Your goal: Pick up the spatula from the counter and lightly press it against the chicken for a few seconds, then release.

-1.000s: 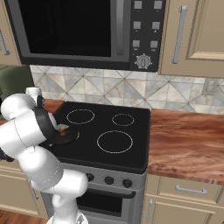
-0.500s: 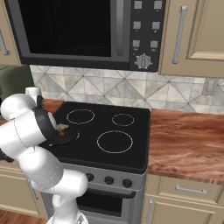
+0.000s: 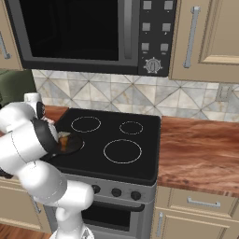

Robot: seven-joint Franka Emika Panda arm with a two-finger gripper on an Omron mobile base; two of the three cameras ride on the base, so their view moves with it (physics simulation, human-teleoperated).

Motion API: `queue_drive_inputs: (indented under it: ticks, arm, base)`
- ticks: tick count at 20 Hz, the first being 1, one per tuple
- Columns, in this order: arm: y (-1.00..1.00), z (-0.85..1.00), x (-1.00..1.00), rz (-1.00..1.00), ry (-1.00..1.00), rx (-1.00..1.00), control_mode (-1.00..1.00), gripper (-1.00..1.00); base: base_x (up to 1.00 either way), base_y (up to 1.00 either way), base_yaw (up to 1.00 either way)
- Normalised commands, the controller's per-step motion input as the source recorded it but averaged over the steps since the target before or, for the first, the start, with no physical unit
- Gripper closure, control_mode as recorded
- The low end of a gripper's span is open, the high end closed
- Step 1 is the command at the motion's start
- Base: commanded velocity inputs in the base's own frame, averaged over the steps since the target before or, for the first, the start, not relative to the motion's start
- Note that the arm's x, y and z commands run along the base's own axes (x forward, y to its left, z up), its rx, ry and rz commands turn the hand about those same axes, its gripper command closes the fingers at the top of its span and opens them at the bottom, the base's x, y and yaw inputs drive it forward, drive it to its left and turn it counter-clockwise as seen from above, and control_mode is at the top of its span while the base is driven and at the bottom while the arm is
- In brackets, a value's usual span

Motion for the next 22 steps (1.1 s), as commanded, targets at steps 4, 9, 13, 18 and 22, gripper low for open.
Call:
queue_drive_inputs:
  ticks: [4, 9, 13, 18, 22]
  arm:
    - [-0.15, 0.22, -0.3, 0.06, -0.11, 0.02, -1.0, 1.0]
    - [-0.29, 0.35, -0.26, 0.06, -0.1, 0.04, -1.0, 1.0]
    - [-0.41, 0.3, -0.27, 0.06, -0.09, 0.05, -1.0, 1.0]
    - [-0.42, 0.28, -0.38, 0.06, -0.09, 0.07, -1.0, 1.0]
    - [-0.36, 0.32, -0.46, 0.07, -0.1, 0.07, -1.0, 1.0]
  base:
    - [0.0, 0.0, 0.0]
    - [0.0, 0.0, 0.0]
    - [0.0, 0.0, 0.0]
    - [0.0, 0.0, 0.0]
    - [0.0, 0.0, 0.0]
